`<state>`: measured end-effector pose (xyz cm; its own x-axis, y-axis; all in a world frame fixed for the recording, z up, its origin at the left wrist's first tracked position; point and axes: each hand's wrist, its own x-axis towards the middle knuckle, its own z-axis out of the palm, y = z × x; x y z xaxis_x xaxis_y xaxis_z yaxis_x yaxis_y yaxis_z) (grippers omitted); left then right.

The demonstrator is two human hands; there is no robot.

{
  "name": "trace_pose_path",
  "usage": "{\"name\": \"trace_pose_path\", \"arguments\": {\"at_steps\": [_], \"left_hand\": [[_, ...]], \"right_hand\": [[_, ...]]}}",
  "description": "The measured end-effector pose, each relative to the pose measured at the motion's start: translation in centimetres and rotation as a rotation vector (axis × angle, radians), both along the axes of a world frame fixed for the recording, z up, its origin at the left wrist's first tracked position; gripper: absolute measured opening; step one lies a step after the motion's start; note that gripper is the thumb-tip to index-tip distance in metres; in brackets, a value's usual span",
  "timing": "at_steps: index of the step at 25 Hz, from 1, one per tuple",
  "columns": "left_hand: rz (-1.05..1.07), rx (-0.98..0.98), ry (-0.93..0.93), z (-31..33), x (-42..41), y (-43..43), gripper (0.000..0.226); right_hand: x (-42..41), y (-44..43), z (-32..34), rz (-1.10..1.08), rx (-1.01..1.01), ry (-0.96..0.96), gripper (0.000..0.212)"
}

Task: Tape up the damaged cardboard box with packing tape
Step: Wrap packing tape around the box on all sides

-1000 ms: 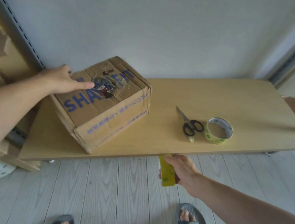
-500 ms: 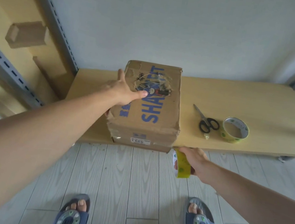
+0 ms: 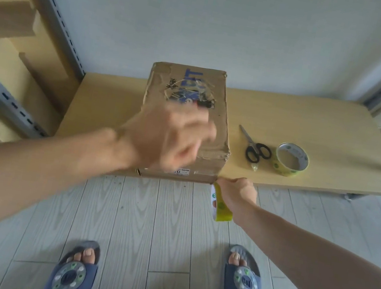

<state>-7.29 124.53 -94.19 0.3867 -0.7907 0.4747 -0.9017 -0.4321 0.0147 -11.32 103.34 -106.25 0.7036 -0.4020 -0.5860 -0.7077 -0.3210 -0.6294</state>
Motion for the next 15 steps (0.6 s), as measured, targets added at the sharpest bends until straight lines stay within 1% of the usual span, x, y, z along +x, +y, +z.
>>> {"name": "trace_pose_path", "arguments": {"at_steps": [1, 2, 3, 4, 5, 6, 7, 9, 10, 12, 13, 15], "left_hand": [[-0.170, 0.046, 0.075, -0.8, -2.2, -0.3, 0.015], [-0.280, 0.154, 0.135, -2.2, -4.3, -0.5, 0.011], [-0.337, 0.307, 0.186, -4.1, -6.1, -0.6, 0.010], [-0.323, 0.454, 0.277, -5.9, -7.2, -0.6, 0.012], [-0.232, 0.581, 0.419, -7.4, -7.5, -0.5, 0.013], [-0.097, 0.647, 0.584, -8.6, -7.3, -0.4, 0.016], [0.025, 0.652, 0.733, -9.4, -6.7, -0.2, 0.020], [0.212, 0.593, 1.001, -10.8, -5.4, 0.0, 0.026], [0.307, 0.510, 1.170, -11.6, -4.9, 0.1, 0.027], [0.487, 0.250, 1.539, -12.9, -4.6, 0.2, 0.025], [0.546, 0.136, 1.668, -13.1, -4.8, 0.2, 0.024], [0.585, -0.024, 1.821, -13.1, -5.4, 0.0, 0.027]], "right_hand": [[0.1, 0.1, -0.3, -0.025, 0.014, -0.007, 0.025], [0.2, 0.2, -0.5, -0.053, 0.030, -0.011, 0.024], [0.2, 0.3, -0.6, -0.067, 0.037, -0.009, 0.022], [0.1, 0.3, -0.7, -0.062, 0.032, 0.003, 0.019], [-0.1, 0.1, -0.8, -0.050, 0.023, 0.020, 0.017], [-0.6, -0.1, -1.0, -0.039, 0.014, 0.042, 0.015], [-1.1, -0.3, -1.2, -0.029, 0.020, 0.072, 0.014], [-2.2, -0.6, -1.5, -0.029, 0.100, 0.107, 0.014], [-2.6, -0.7, -1.5, -0.021, 0.146, 0.097, 0.013], [-3.2, -1.1, -1.0, 0.041, 0.188, 0.046, 0.010], [-3.5, -1.3, -0.7, 0.090, 0.206, 0.015, 0.012], [-4.5, -1.7, -0.1, 0.195, 0.274, -0.032, 0.021]]}}
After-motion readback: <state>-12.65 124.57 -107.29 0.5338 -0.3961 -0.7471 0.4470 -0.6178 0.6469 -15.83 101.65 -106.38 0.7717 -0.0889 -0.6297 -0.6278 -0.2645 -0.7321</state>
